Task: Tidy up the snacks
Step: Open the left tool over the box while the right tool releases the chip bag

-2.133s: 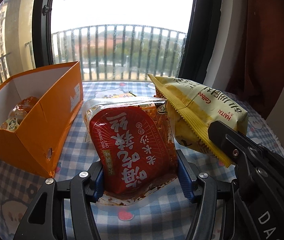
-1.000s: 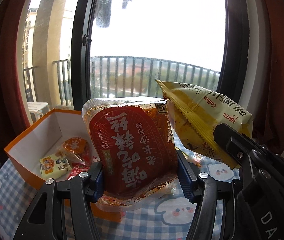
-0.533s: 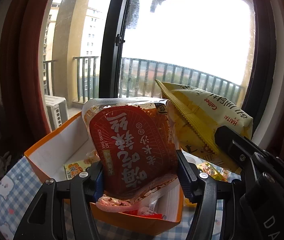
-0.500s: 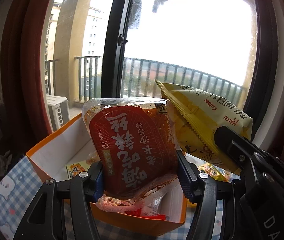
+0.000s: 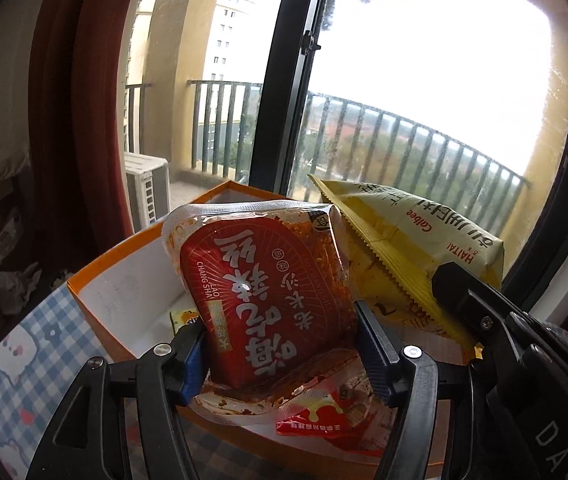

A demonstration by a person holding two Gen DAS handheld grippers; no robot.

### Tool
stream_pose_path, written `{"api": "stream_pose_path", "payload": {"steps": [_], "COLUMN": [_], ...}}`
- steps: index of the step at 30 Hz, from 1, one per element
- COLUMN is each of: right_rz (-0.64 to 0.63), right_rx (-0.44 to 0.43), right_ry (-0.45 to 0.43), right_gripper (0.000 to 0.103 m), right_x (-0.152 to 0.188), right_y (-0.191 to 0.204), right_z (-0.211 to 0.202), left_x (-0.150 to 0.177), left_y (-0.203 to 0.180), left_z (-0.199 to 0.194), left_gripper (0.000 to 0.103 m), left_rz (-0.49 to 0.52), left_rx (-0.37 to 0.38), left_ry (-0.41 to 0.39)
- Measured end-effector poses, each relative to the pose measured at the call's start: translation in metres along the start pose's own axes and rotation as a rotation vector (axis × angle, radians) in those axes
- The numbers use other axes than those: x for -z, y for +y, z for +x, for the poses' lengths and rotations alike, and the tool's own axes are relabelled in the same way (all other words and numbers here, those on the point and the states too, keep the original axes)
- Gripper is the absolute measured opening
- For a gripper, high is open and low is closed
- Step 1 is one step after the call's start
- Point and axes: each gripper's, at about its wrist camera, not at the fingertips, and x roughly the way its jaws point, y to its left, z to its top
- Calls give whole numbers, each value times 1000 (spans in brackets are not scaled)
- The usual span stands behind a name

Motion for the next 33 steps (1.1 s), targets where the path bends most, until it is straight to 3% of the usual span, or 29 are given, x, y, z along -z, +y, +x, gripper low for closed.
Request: {"api": "stream_pose_path", "payload": {"steps": [3,5,7,11,14,16,18,25,33], "right_rz": [2,5,9,2,1,26,40,16,-5], "right_rx": [-26,-31,-35,-34,-13,-4,-12,15,36], "right_ry": [42,68,84,121,131,120,121,118,75], "right_gripper": [8,9,9,21,49,75,81,95,100], "right_x": [4,4,6,6,6,7,8,11,13], "right_y": [2,2,3,5,3,-2,-5,-4,-6], "right_z": [14,23,28,37,37,33,33,21,-5], "left_x": [1,0,-3,-5,-8,-8,-8,-5,1], "left_y": [5,6,6,5,11,17,19,18,8], "left_z": [10,9,7,5,5,6,4,-2,-24], "left_gripper": [71,80,80,85,87,89,89,91,91], "left_rz": [-16,-5,19,54,52,48,53,60,86], "left_rx": [-35,-65,-74,-77,-75,-70,-76,-58,-43], "left_ry": [29,23,20,20,18,18,18,23,-15]}}
